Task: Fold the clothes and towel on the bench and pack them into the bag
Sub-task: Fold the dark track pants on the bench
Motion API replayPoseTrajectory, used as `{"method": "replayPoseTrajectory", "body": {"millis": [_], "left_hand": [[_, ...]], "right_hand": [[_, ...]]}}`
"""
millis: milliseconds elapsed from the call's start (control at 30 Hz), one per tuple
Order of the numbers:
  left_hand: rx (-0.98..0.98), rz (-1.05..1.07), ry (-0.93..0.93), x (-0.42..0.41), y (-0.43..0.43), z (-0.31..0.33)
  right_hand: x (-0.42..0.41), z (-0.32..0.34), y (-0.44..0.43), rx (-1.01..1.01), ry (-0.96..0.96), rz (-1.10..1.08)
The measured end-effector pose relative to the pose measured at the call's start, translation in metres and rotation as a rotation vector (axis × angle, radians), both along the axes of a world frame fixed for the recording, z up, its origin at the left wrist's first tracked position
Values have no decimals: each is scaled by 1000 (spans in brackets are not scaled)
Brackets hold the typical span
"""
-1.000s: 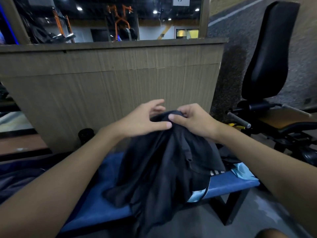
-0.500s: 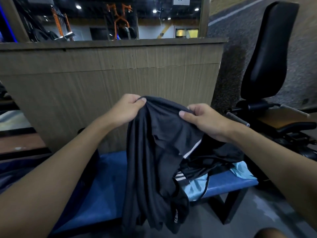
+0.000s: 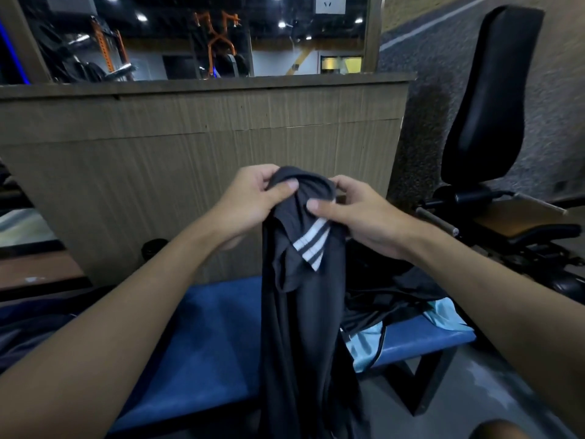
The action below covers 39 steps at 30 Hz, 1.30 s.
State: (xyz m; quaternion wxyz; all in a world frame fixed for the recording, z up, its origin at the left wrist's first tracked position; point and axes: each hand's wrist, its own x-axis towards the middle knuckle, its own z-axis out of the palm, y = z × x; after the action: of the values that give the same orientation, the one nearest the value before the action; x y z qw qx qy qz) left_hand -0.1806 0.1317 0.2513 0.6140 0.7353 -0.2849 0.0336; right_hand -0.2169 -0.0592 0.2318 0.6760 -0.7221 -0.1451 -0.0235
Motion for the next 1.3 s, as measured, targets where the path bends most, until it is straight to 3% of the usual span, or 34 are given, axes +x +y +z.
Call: {"method": "replayPoseTrajectory", "body": {"millis": [67, 167, 233, 367, 500, 633, 767, 900, 1067, 1167, 1300], "left_hand": [[-128, -11, 39, 3, 4, 5], [-126, -45, 75, 9, 15, 11], [-43, -23, 107, 11, 26, 8], [306, 100, 39, 20, 44, -3], [319, -108, 133, 3, 30, 1], [459, -116, 33, -4, 18, 4], [423, -144, -20, 0, 27, 5], [435, -233, -64, -2, 33, 10], [532, -304, -94, -3, 38, 18], [550, -323, -96, -2, 42, 20], [566, -286, -70, 3, 51, 16]], "right_hand": [[-3, -15, -3, -75, 43, 73], [-4, -25, -6, -136, 45, 32], [-6, -18, -8, -159, 7, -36], [-2, -4, -6, -206, -103, -160], [2, 1, 9, -259, -161, -107], [0, 0, 20, -288, -174, -40], [-6, -2, 15, -265, -91, 59], [-2, -13, 6, -120, 140, 89], [7, -40, -5, -420, 258, 243], [7, -49, 1, -551, 119, 158], [12, -46, 4, -453, 24, -63]]}}
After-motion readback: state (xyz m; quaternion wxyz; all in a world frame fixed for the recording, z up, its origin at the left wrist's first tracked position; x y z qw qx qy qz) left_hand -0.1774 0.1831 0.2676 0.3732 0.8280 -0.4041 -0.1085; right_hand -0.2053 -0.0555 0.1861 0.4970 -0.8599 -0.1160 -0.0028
